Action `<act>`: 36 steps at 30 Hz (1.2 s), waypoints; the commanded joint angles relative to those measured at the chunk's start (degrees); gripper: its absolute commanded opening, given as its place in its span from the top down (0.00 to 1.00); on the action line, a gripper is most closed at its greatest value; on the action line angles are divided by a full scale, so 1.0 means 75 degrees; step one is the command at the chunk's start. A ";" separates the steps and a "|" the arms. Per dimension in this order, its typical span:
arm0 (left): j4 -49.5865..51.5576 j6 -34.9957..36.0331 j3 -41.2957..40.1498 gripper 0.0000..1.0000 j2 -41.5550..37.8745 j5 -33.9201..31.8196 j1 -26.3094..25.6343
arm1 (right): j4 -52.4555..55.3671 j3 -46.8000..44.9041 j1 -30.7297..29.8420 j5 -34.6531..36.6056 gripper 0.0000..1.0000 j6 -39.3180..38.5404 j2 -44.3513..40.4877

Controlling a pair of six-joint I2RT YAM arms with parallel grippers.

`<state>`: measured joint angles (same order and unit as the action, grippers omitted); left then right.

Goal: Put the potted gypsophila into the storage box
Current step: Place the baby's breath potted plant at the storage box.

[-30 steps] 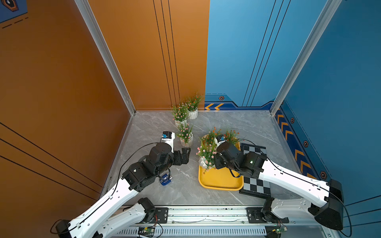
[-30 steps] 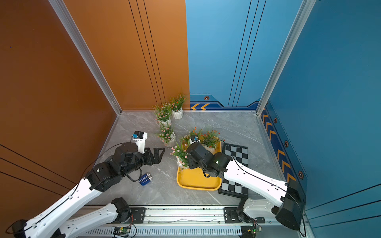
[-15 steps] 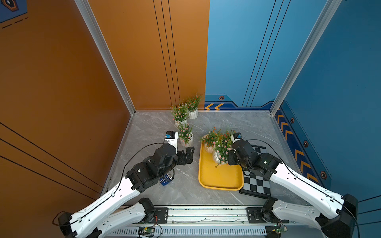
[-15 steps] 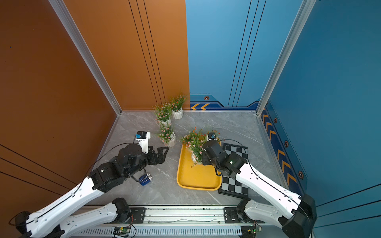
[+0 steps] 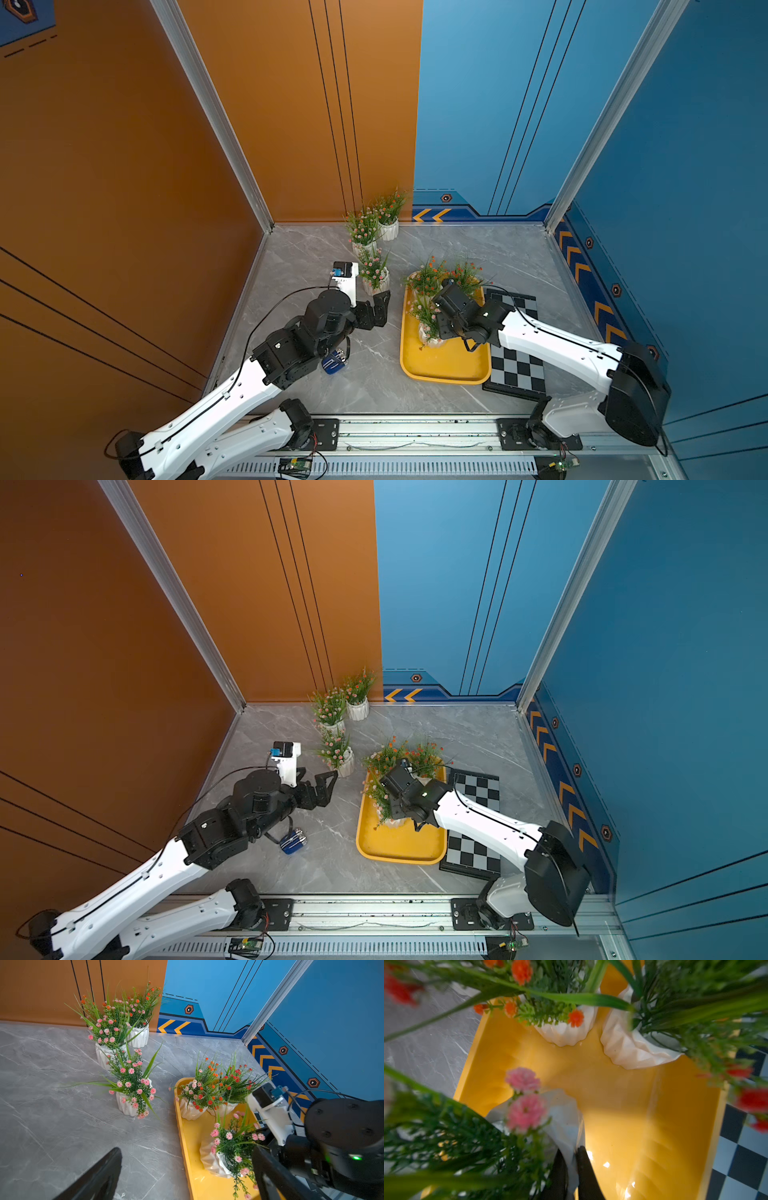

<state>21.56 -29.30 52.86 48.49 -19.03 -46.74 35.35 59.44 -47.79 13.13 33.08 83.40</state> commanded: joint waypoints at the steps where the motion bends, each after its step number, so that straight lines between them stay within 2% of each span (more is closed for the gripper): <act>1: -0.0303 0.0227 -0.0228 0.02 -0.0017 0.0239 0.0184 | -0.0336 0.0577 0.0029 0.0116 0.96 0.0218 0.0338; 7: -0.0320 0.0143 -0.0434 0.02 -0.0159 0.0233 0.0280 | -0.1148 0.0429 0.0230 -0.0407 0.97 0.0379 0.0656; 11: -0.0322 0.0041 -0.0570 0.02 -0.0369 0.0212 0.0292 | -0.1366 0.0327 0.0401 -0.0395 0.97 0.0476 0.0725; 24: -0.0173 -0.0098 -0.0773 0.02 -0.0845 0.0017 0.0303 | -0.1420 0.0558 0.0625 -0.0568 0.89 0.0441 0.1334; 36: -0.0166 -0.0123 -0.0806 0.02 -0.0875 0.0063 0.0304 | -0.1415 0.0621 0.0666 -0.0544 0.84 0.0546 0.1308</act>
<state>20.34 -29.85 47.79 42.63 -18.02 -44.99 25.85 62.48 -43.05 9.17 36.05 92.71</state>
